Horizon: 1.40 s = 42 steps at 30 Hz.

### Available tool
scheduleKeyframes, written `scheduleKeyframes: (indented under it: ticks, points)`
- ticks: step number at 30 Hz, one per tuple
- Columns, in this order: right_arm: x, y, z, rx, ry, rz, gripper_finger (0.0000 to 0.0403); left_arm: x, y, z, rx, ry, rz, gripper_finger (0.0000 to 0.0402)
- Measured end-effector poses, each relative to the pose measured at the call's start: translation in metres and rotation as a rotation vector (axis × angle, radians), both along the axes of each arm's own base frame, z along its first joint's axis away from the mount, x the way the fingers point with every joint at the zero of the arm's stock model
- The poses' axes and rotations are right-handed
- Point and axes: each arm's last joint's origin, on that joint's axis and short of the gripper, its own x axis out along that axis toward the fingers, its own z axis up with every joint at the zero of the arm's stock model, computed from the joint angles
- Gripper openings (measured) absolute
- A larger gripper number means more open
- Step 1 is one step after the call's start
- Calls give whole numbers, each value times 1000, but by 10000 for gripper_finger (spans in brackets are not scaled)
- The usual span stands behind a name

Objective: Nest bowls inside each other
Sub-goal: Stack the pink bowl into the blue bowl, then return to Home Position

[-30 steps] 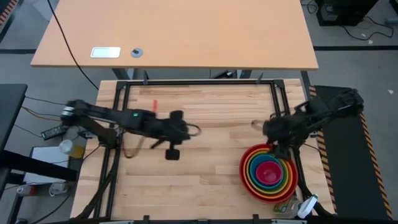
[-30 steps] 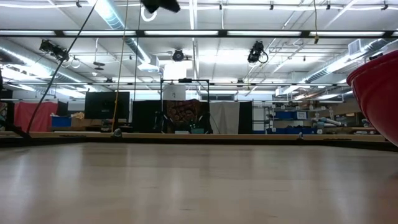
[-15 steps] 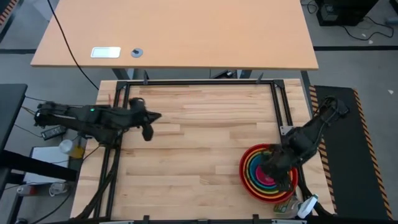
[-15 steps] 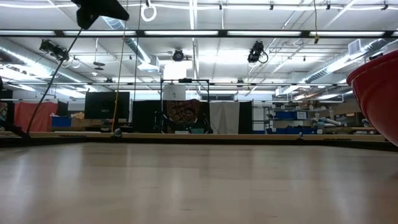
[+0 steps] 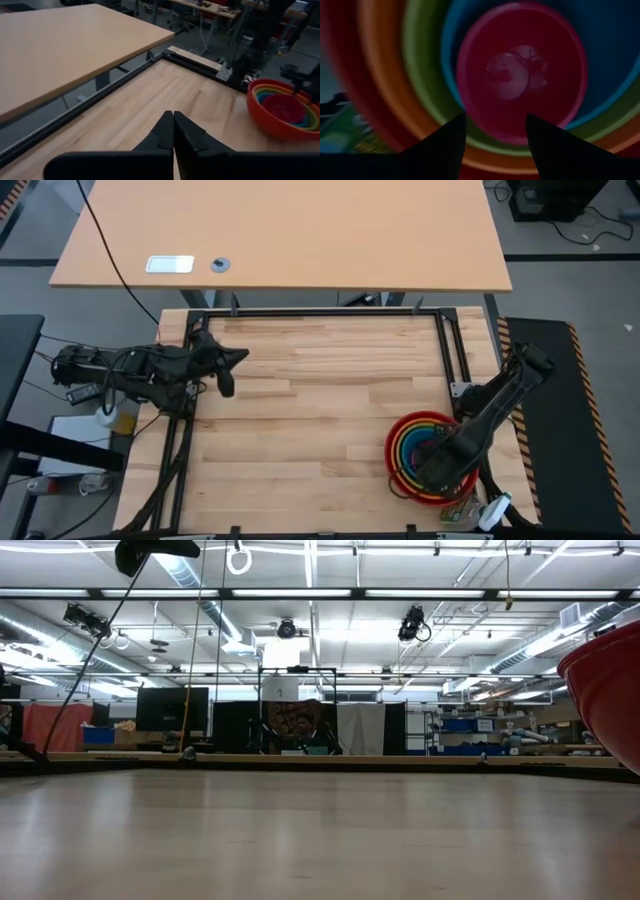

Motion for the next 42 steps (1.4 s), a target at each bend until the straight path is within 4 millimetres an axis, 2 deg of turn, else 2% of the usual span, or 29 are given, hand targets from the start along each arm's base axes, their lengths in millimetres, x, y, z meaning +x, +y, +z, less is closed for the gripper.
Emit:
scheduleKeyframes:
  ticks: [8,11,14,17,20,23,28,30,34,38,42]
  points:
    - [-5,-3,-38,-1,35,-13,209,0,-1,0,-11,-2,-22,5]
    - [-8,-10,-45,-15,89,-28,207,0,-1,0,-11,-1,-22,4]
    - [-9,-18,-30,-48,88,-53,203,0,-1,0,-11,-2,-22,5]
    - [-11,-23,-4,-53,-43,-80,200,1,-1,1,-20,-12,-21,5]
    - [-14,-31,19,-22,-258,-198,200,2,-1,5,-27,-57,-40,5]
    - [-18,-44,41,81,-540,-359,198,-1,-3,12,-8,-102,-123,4]
    - [-39,-88,53,98,-845,-588,189,-16,-1,13,-3,-167,-150,4]
    - [-48,-104,52,103,-960,-660,185,-20,0,6,-16,-230,-152,4]
    - [-63,-131,47,123,-1169,-755,176,-22,-1,-22,-91,-392,-183,4]
    - [-78,-153,36,119,-1292,-833,169,-23,-1,-58,-169,-515,-191,4]
    - [-91,-167,21,104,-1379,-901,164,-28,0,-83,-210,-671,-197,4]
